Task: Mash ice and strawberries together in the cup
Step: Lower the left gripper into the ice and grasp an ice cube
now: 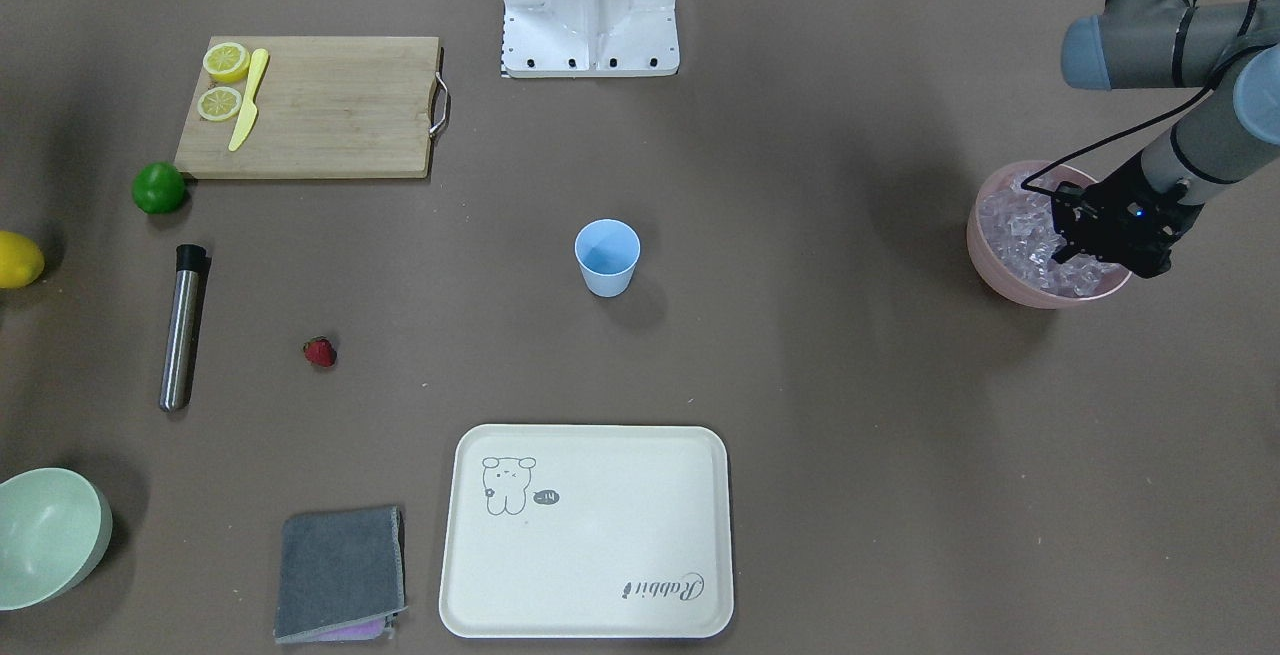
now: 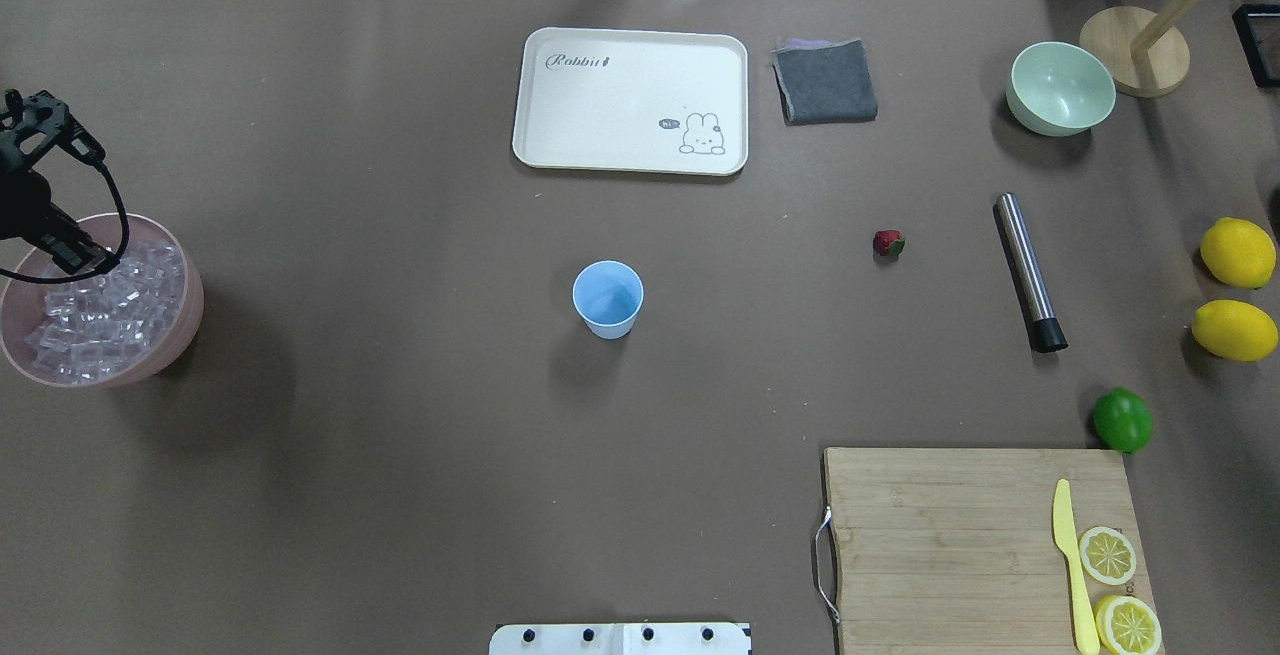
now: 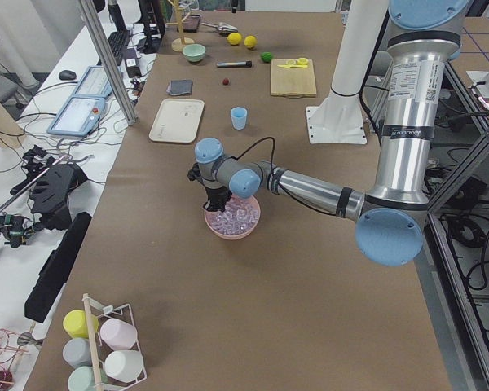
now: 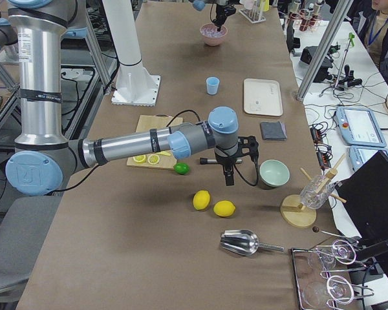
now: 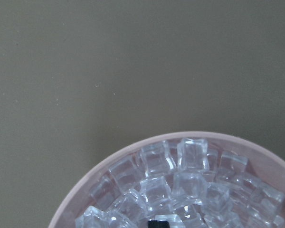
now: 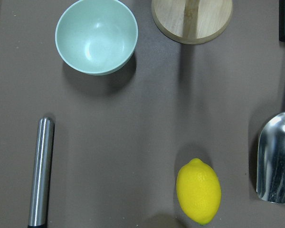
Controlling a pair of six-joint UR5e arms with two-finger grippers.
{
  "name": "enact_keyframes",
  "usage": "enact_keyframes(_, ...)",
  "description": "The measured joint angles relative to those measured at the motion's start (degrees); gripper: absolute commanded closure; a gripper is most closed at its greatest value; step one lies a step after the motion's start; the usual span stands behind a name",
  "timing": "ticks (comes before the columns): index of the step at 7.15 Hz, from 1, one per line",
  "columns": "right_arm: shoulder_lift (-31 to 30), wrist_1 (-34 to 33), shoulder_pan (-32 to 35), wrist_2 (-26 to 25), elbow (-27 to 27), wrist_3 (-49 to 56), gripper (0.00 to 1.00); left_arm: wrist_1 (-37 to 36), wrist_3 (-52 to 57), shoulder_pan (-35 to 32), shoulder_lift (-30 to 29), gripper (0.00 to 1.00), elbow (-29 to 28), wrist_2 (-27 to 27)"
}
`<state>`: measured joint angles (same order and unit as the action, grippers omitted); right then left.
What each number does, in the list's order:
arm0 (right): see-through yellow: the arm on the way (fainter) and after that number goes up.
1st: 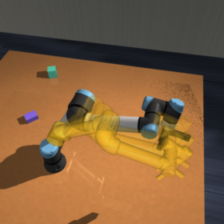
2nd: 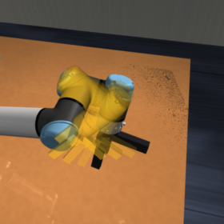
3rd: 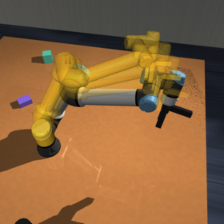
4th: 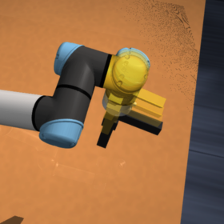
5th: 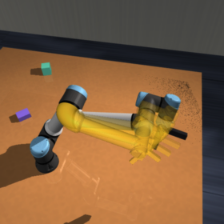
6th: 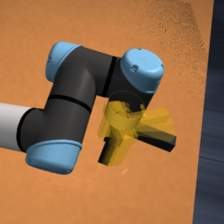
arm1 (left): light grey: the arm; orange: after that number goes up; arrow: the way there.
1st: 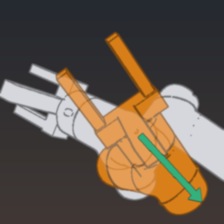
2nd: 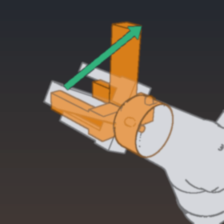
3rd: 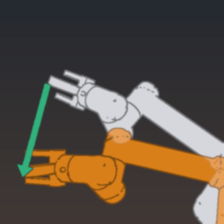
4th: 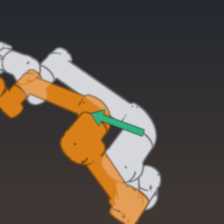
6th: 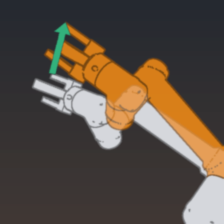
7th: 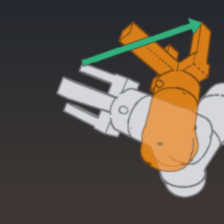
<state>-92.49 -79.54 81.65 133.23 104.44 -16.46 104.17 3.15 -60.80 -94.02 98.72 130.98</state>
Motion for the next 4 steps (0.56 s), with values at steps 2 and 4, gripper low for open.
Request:
enact_keyframes(2,0.01,0.00,-0.01,0.05,-0.09,-0.15,0.00,0.02,0.04,-0.07,0.14,0.03,0.16,0.23)
enact_keyframes(4,-0.14,0.00,-0.02,-0.03,-0.16,-0.09,0.00,0.18,0.09,0.18,0.34,0.03,0.16,-0.25)
